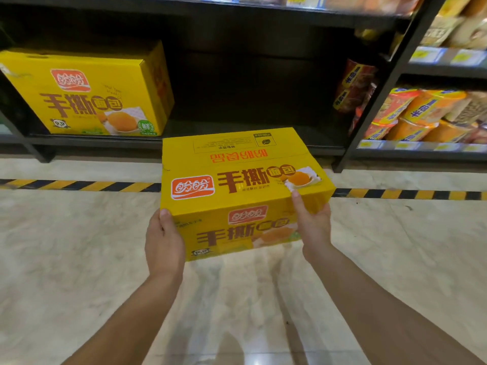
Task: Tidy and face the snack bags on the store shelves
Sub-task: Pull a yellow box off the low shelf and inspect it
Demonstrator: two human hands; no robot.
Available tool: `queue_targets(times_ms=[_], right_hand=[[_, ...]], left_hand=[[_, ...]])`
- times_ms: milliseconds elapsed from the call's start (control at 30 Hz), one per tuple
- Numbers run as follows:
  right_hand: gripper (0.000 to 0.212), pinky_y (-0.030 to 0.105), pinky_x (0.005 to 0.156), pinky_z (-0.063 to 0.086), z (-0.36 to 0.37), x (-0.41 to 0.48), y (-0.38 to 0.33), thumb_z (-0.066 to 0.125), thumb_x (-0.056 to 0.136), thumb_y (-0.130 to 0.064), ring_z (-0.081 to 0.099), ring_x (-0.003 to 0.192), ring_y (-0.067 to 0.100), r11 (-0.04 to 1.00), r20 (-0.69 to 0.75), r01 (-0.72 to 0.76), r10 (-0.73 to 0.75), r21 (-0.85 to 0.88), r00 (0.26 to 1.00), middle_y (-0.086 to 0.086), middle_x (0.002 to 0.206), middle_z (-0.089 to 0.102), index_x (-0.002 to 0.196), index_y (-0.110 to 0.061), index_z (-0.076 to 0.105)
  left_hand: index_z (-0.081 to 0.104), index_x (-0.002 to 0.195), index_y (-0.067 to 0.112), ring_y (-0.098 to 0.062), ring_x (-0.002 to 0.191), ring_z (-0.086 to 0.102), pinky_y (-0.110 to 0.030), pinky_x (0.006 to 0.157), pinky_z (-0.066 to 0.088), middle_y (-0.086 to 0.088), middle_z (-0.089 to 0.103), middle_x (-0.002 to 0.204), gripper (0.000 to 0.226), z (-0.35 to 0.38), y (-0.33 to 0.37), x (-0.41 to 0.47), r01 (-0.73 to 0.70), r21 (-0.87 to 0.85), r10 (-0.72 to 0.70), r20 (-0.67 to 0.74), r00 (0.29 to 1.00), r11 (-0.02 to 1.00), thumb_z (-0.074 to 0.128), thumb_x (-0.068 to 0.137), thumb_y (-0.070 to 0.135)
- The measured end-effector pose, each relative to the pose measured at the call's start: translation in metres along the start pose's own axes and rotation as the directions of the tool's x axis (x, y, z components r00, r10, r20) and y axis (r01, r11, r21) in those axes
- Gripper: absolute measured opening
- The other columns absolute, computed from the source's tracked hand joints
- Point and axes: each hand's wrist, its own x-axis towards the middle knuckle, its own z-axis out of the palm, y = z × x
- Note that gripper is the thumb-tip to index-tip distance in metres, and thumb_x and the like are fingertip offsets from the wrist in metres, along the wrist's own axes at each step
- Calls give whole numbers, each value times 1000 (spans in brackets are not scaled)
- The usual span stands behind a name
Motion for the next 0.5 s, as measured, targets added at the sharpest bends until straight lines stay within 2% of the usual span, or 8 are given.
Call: queue_targets(times_ms=[100, 133, 200, 267, 333, 400, 500], right_hand=[[124, 53, 112, 47, -6, 10, -3, 80, 58, -84, 56, 135, 28, 999, -46, -11, 9, -40, 999, 1, 153, 51, 159, -31, 30], [121, 55, 112, 48, -7, 11, -6, 80, 60, -82, 56, 135, 27, 1000, -46, -20, 19, -20, 999, 0, 152, 51, 159, -32, 30], [99, 56, 108, 51, -8, 14, -6, 81, 71, -70, 59, 130, 26, 999, -17, -36, 36, 7, 999, -4, 141, 59, 153, -32, 40], [85, 56, 104, 54, -7, 14, -4, 80, 74, -67, 63, 123, 25, 999, 4, -42, 42, -7, 999, -7, 130, 63, 144, -31, 49], [77, 55, 102, 55, -5, 12, -1, 79, 77, -65, 64, 119, 25, 999, -9, -25, 25, -26, 1000, -7, 125, 63, 138, -29, 50], [70, 54, 102, 56, -5, 11, 0, 78, 79, -65, 65, 118, 24, 1000, -10, -16, 15, -23, 1000, -7, 123, 63, 132, -31, 49], [63, 46, 99, 56, -7, 11, 5, 77, 82, -63, 65, 114, 21, 1000, -6, 1, -1, -30, 1000, -7, 122, 63, 128, -32, 47]], left_hand=[[58, 138, 23, -20, 108, 53, -38, 92, 39, 3, 57, 118, 47, -3, -1, 16, -16, 29, 16, -12, 1000, 999, 24, 115, 45], [58, 140, 21, -20, 108, 53, -38, 92, 39, 3, 57, 119, 49, -3, 1, 22, -13, 40, 14, -22, 1000, 999, 24, 115, 46], [54, 145, 20, -23, 114, 54, -39, 95, 40, 1, 56, 123, 51, -3, 5, 35, 27, 32, -26, -36, 999, 999, 24, 114, 48], [43, 154, 21, -31, 131, 54, -42, 100, 43, -5, 55, 139, 55, 0, 6, 50, 137, -20, -138, -68, 988, 990, 29, 113, 53], [27, 161, 19, -37, 138, 52, -50, 109, 46, -10, 46, 156, 70, 4, 5, 56, 282, -98, -292, -100, 951, 954, 41, 107, 62], [22, 159, 21, -38, 132, 56, -58, 109, 49, -13, 46, 155, 83, 12, 1, 45, 346, -148, -357, -54, 933, 927, 56, 99, 66], [16, 159, 24, -31, 127, 61, -58, 109, 50, -6, 54, 145, 98, 33, -3, 13, 334, -186, -317, 115, 942, 924, 74, 90, 61]])
